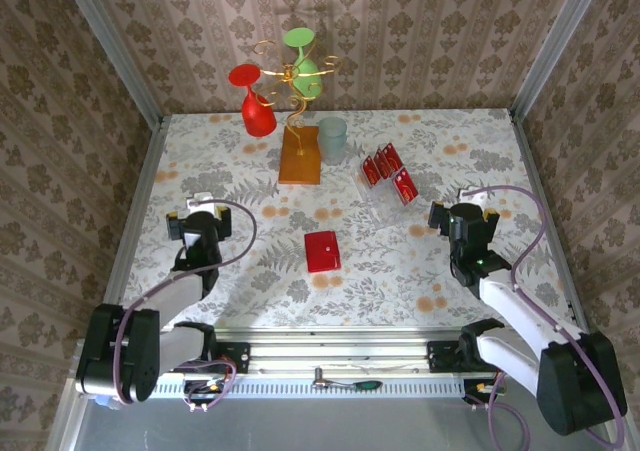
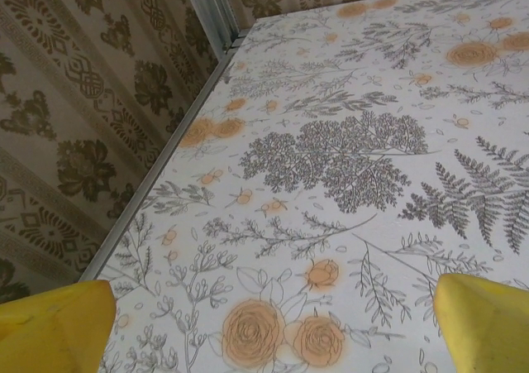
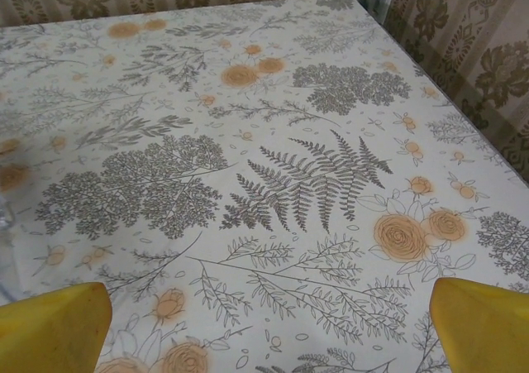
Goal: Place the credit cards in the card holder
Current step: Reset both arms
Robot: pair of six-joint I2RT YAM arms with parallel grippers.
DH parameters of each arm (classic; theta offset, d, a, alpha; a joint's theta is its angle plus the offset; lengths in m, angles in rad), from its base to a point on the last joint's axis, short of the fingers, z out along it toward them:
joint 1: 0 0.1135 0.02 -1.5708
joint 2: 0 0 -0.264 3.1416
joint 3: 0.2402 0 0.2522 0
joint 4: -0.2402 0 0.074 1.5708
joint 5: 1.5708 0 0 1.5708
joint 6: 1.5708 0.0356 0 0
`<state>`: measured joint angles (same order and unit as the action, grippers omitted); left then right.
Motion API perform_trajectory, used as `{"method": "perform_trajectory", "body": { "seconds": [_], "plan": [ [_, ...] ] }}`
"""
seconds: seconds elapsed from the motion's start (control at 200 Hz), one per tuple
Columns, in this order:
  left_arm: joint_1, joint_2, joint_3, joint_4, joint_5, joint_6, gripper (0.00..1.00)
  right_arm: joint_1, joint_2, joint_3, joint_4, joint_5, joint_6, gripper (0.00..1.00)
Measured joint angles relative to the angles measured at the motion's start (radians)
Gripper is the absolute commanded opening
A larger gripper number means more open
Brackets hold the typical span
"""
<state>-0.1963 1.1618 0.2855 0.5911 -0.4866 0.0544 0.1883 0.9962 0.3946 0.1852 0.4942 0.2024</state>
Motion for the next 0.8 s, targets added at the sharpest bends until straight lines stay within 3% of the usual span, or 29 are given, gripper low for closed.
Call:
{"method": "perform_trajectory", "body": {
  "seconds": [0.35, 0.63, 0.8],
  "plan": [
    [0.075, 0.137, -0.002, 0.187, 0.102, 0.010, 1.00, -0.088, 0.182, -0.051, 0.282, -0.119, -0.064, 1.00],
    [0.133, 0.287, 0.018, 0.292, 0.208, 0.002, 1.00, -0.152, 0.307, -0.055, 0.477, -0.289, -0.124, 1.00],
    [0.130, 0.383, 0.032, 0.359, 0.265, 0.006, 1.00, -0.160, 0.455, -0.087, 0.705, -0.343, -0.129, 1.00]
  ]
}}
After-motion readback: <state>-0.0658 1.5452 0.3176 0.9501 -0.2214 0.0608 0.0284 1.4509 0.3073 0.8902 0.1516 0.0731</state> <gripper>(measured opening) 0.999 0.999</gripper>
